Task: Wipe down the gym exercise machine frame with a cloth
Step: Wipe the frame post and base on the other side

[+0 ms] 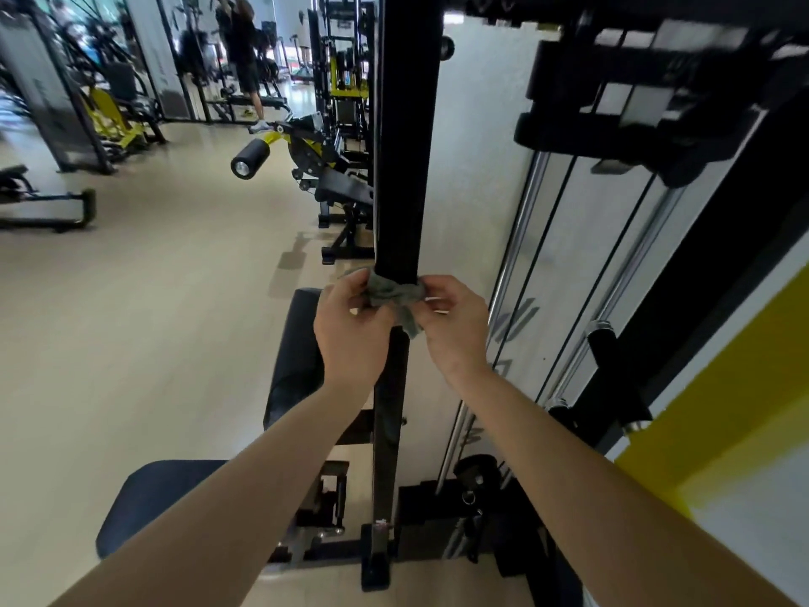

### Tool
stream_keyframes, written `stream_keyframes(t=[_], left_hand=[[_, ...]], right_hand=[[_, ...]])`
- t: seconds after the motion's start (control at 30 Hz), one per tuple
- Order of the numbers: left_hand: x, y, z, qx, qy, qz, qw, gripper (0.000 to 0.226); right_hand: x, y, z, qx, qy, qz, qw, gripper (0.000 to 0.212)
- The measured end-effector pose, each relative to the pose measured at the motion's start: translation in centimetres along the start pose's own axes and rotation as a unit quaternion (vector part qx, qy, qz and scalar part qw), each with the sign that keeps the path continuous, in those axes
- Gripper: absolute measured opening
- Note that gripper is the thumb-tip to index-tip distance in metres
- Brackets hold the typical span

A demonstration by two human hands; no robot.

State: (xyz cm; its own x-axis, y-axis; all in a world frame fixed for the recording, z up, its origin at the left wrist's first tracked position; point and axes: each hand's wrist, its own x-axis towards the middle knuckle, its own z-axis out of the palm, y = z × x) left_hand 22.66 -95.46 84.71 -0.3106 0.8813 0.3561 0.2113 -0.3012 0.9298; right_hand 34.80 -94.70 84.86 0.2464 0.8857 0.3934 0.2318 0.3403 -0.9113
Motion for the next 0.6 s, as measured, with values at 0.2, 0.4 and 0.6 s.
stream_keyframes(t=[0.2,0.4,0.6], left_hand=[[1.3,4.5,-0.3,0.035,0.042,0.035,0.998,0.019],[2.5,10.4,-0.8,0.022,0.046,0.101,0.994,0.003],[1.7,14.1,-1.5,0.068,-0.084,0.170,0.979,0.008]], right_hand=[[2.0,-3.7,-0.9,0.007,0.011,-0.043,0.999,0.016],[3.6,-9.2,-3.3,-0.004,0.036,-0.089,0.995,0.009],[-0.4,-13.4,-7.9,-0.072,0.095,-0.118,0.986,0.013]])
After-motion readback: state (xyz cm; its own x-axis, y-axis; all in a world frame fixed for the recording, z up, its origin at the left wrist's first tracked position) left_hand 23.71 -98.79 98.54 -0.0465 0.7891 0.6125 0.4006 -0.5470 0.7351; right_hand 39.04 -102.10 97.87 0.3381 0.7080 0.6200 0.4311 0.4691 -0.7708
